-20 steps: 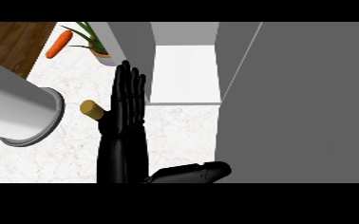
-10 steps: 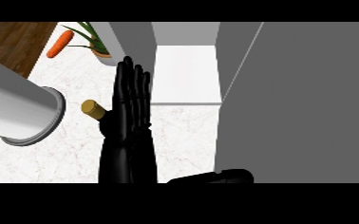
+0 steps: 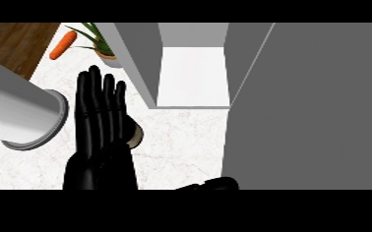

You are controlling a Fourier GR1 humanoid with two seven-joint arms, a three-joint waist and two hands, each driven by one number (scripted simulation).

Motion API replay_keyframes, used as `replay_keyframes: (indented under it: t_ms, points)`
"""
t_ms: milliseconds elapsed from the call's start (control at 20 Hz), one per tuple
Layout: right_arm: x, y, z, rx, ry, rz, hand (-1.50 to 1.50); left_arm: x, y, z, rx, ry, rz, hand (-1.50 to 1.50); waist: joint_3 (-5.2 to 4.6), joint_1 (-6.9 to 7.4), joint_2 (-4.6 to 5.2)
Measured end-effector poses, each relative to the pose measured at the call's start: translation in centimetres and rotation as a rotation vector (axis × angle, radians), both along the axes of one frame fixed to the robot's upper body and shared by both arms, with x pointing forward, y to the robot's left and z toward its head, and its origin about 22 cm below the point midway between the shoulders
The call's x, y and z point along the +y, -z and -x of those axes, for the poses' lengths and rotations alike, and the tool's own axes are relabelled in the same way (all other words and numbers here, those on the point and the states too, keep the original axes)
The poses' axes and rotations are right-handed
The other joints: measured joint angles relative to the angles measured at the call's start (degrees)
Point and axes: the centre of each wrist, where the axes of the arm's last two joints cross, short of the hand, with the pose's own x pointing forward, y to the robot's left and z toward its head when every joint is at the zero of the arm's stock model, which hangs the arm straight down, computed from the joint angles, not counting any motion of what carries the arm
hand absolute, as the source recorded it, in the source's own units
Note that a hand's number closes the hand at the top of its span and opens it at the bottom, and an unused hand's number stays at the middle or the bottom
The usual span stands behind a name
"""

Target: Pick up the wine, place it into the cabinet and close the cabinet

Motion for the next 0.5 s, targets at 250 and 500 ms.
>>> replay_keyframes:
  t_ms: [250,500]
  points:
    - [0.0,-0.7,0.0,-0.003,0.022,0.016,-1.50,1.6,-0.4,0.6,0.015,-0.048,0.000,-1.50,-0.01,-0.04,0.02]
    - [-0.3,-1.0,-0.1,-0.010,0.038,0.023,-1.50,3.4,-0.7,0.9,0.030,-0.096,-0.003,-1.50,0.00,-0.09,0.05]
